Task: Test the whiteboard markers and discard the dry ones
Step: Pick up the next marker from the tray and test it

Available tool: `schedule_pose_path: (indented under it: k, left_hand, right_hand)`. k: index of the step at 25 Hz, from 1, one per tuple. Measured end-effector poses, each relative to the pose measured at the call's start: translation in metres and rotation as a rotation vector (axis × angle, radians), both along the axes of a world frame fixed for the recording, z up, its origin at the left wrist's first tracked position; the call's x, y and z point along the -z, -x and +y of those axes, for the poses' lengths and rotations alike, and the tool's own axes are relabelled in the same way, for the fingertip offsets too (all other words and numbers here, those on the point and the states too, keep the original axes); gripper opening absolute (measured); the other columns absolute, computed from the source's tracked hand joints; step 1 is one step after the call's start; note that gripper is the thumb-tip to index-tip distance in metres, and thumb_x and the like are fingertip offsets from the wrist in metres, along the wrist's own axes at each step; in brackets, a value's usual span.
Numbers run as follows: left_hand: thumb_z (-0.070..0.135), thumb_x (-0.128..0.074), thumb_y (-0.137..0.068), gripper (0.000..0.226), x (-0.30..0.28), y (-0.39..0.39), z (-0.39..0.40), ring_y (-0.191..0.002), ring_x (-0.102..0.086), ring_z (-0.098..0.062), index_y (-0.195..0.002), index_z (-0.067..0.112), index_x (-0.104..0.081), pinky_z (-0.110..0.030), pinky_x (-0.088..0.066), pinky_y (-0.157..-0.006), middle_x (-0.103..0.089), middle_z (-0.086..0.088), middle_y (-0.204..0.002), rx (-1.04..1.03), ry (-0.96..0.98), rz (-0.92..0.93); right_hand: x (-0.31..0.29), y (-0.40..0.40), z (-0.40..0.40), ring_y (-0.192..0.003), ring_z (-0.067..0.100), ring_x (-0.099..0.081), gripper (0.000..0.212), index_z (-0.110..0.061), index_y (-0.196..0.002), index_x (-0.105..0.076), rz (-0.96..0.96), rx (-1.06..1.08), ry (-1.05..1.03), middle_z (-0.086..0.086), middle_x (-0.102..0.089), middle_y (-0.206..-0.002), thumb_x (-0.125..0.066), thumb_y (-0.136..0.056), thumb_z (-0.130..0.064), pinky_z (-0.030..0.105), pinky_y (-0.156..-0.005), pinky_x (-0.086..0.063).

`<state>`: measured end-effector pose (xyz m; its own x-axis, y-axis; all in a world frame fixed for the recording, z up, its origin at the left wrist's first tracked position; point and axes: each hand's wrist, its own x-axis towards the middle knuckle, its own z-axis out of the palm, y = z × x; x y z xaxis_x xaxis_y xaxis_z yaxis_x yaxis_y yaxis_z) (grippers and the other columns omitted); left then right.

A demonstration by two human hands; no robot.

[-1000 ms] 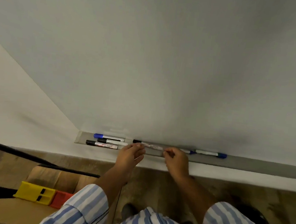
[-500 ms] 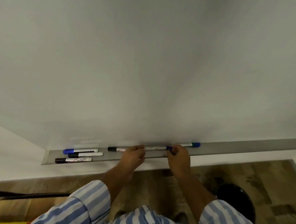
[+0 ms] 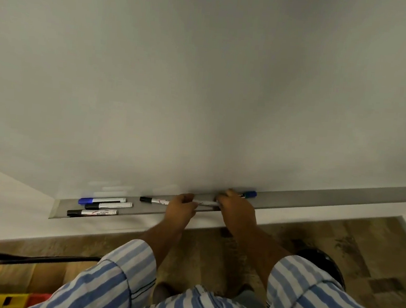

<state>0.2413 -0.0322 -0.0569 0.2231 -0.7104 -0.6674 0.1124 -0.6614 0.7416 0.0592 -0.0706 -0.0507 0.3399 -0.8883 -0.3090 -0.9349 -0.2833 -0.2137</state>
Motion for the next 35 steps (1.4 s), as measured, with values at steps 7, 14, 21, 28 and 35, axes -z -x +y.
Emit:
schedule_pose_path:
  k: [7,14,21,28,35]
  left_hand:
    - [-0.006,-0.07,-0.092,0.03,-0.022,0.019,0.003,-0.096,-0.071,-0.026,-0.121,0.004,-0.07,-0.035,-0.063,-0.087,-0.071,-0.013,-0.106,-0.124,0.101,-0.038]
    - [-0.007,-0.068,-0.094,0.022,-0.079,0.072,0.01,-0.096,-0.071,-0.02,-0.112,0.007,-0.073,-0.032,-0.061,-0.086,-0.074,-0.007,-0.101,-0.257,0.432,0.138]
    - [0.009,-0.061,-0.104,0.018,-0.138,0.132,0.016,-0.106,-0.072,-0.027,-0.111,0.013,-0.077,-0.04,-0.059,-0.099,-0.077,-0.012,-0.107,-0.083,0.662,-0.075]
    - [0.004,-0.065,-0.1,0.018,-0.207,0.156,0.025,-0.099,-0.074,-0.03,-0.117,0.004,-0.073,-0.041,-0.062,-0.09,-0.077,-0.017,-0.106,-0.109,0.854,-0.051]
    - [0.0,-0.067,-0.098,0.021,-0.296,0.144,0.013,-0.099,-0.074,-0.031,-0.117,0.007,-0.072,-0.037,-0.062,-0.087,-0.075,-0.014,-0.108,-0.083,1.059,-0.132]
  right_hand:
    - [-0.009,0.024,-0.008,-0.103,0.027,-0.069,0.021,-0.018,-0.127,-0.059,0.073,-0.313,0.134,0.006,-0.064,-0.121,-0.057,-0.106,-0.02,0.038,-0.081,-0.059]
    - [-0.045,0.072,-0.011,-0.079,0.023,-0.065,0.011,-0.029,-0.1,-0.06,-0.323,-0.088,0.269,-0.005,-0.068,-0.093,-0.064,-0.094,-0.037,0.032,-0.063,-0.046]
    - [-0.12,0.107,-0.004,-0.068,0.012,-0.064,0.008,-0.015,-0.101,-0.071,-1.228,0.164,-0.167,0.002,-0.07,-0.079,-0.069,-0.1,-0.008,0.026,-0.062,-0.056]
    - [-0.197,0.121,0.003,-0.063,0.024,-0.054,0.015,-0.01,-0.107,-0.069,-1.619,0.051,-0.42,0.016,-0.062,-0.077,-0.057,-0.105,-0.001,0.034,-0.057,-0.048]
    - [-0.29,0.113,-0.005,-0.065,0.026,-0.057,0.036,-0.018,-0.106,-0.081,-1.689,-0.058,-0.258,0.017,-0.071,-0.085,-0.051,-0.102,-0.038,0.033,-0.056,-0.051]
